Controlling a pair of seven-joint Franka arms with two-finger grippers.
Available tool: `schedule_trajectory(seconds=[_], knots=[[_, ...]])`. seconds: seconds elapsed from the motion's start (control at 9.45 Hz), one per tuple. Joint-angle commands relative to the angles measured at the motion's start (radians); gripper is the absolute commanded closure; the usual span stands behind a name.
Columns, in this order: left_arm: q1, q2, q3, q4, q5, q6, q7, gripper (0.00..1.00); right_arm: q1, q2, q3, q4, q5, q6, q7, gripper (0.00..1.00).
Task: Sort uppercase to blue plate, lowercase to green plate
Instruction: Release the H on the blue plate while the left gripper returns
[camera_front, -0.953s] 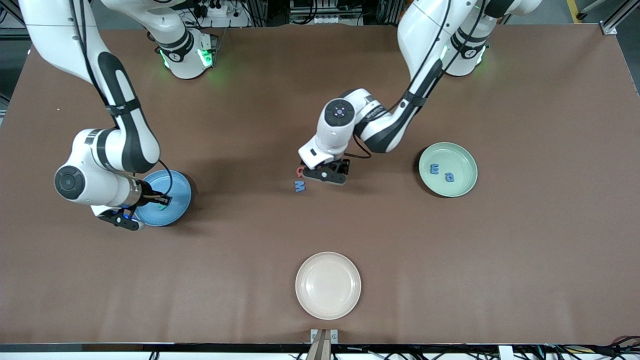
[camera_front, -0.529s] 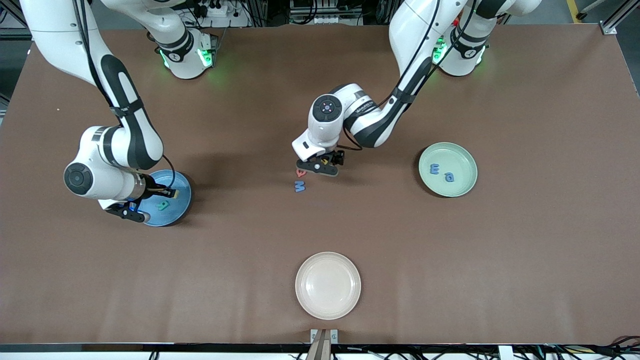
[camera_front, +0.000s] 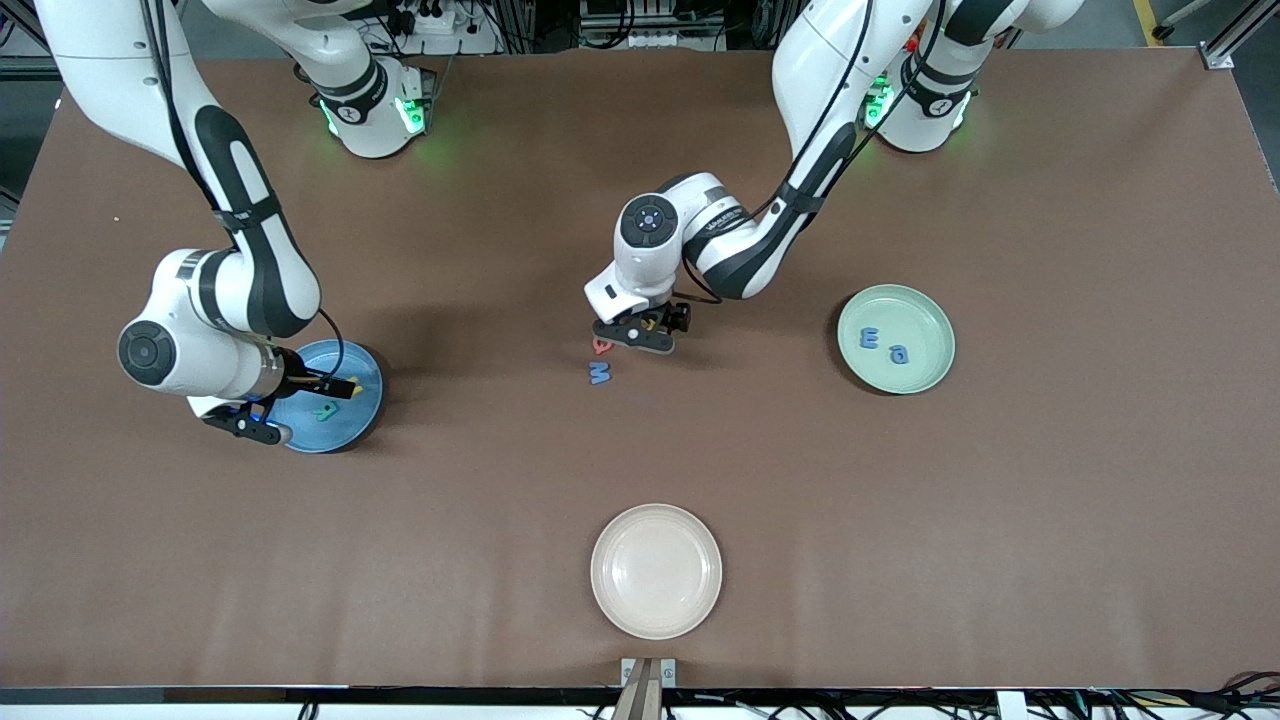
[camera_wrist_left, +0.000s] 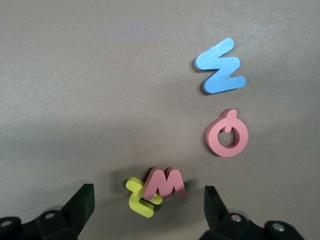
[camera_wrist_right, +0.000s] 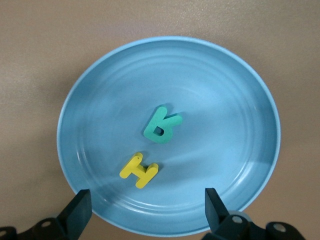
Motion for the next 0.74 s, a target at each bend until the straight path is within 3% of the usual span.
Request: schedule_trajectory(seconds=[0.0, 0.11, 0.64], knots=[[-0.012, 0.021, -0.001, 0.107, 0.019, -0.163, -0.007, 0.03, -0.015, -0.030, 0.014, -0.022, 0.003, 0.008, -0.004, 0.00], [-0.016, 0.030, -0.003, 0.151, 0.017, -0.240, -0.007, 0.03, -0.012, -0.028, 0.015, -0.022, 0.003, 0.008, -0.003, 0.00], [-0.032, 0.079, -0.024, 0.185, 0.121, -0.249, -0.007, 0.02, 0.028, -0.033, 0.018, 0.027, 0.041, 0.013, 0.009, 0.00]])
